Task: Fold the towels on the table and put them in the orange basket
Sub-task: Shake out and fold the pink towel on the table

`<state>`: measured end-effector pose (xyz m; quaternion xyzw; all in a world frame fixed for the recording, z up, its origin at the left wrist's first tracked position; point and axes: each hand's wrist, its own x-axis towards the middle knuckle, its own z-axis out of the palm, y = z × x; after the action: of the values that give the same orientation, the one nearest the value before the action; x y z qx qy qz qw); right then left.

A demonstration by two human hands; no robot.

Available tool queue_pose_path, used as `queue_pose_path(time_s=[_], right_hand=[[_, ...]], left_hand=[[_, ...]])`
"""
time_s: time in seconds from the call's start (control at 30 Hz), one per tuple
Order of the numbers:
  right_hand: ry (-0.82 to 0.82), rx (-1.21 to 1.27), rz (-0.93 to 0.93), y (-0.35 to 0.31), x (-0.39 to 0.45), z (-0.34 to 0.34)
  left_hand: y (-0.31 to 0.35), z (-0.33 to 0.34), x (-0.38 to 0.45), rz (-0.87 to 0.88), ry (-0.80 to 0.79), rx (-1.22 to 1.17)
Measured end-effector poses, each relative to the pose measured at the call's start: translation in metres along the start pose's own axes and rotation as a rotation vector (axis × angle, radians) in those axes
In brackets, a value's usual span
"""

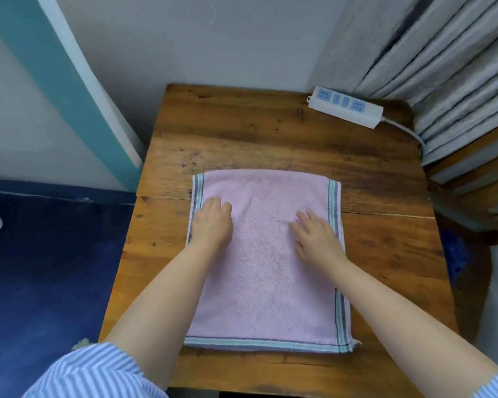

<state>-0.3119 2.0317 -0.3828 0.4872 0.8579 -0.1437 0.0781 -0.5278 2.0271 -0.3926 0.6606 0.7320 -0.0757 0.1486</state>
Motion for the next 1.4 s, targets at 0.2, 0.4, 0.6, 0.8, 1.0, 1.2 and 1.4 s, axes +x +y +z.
queue_pose_path(time_s=[0.2, 0.4, 0.6, 0.8, 1.0, 1.2, 1.4], right_hand=[[-0.069, 0.022, 0.148, -0.014, 0.062, 0.03], [-0.019, 0.041, 0.145, -0.026, 0.109, 0.039], [-0.003, 0.007, 0.138, 0.008, 0.12, 0.035], [0.037, 0.066, 0.381, 0.061, 0.094, 0.025], [0.004, 0.069, 0.45, 0.078, 0.086, 0.022], [-0.001, 0.068, 0.605, 0.097, 0.077, 0.019], [0.027, 0.097, 0.606, 0.094, 0.061, 0.025]], left_hand=[[-0.002, 0.028, 0.042, 0.062, 0.038, -0.147], [-0.011, 0.045, 0.067, 0.097, 0.091, -0.166], [-0.039, 0.045, 0.08, 0.064, 0.107, -0.176], [-0.061, 0.042, 0.092, 0.007, 0.102, -0.198], [-0.062, 0.04, 0.093, -0.031, 0.107, -0.213], [-0.061, 0.04, 0.092, -0.027, 0.116, -0.196], [-0.052, 0.033, 0.086, -0.069, 0.133, 0.017]])
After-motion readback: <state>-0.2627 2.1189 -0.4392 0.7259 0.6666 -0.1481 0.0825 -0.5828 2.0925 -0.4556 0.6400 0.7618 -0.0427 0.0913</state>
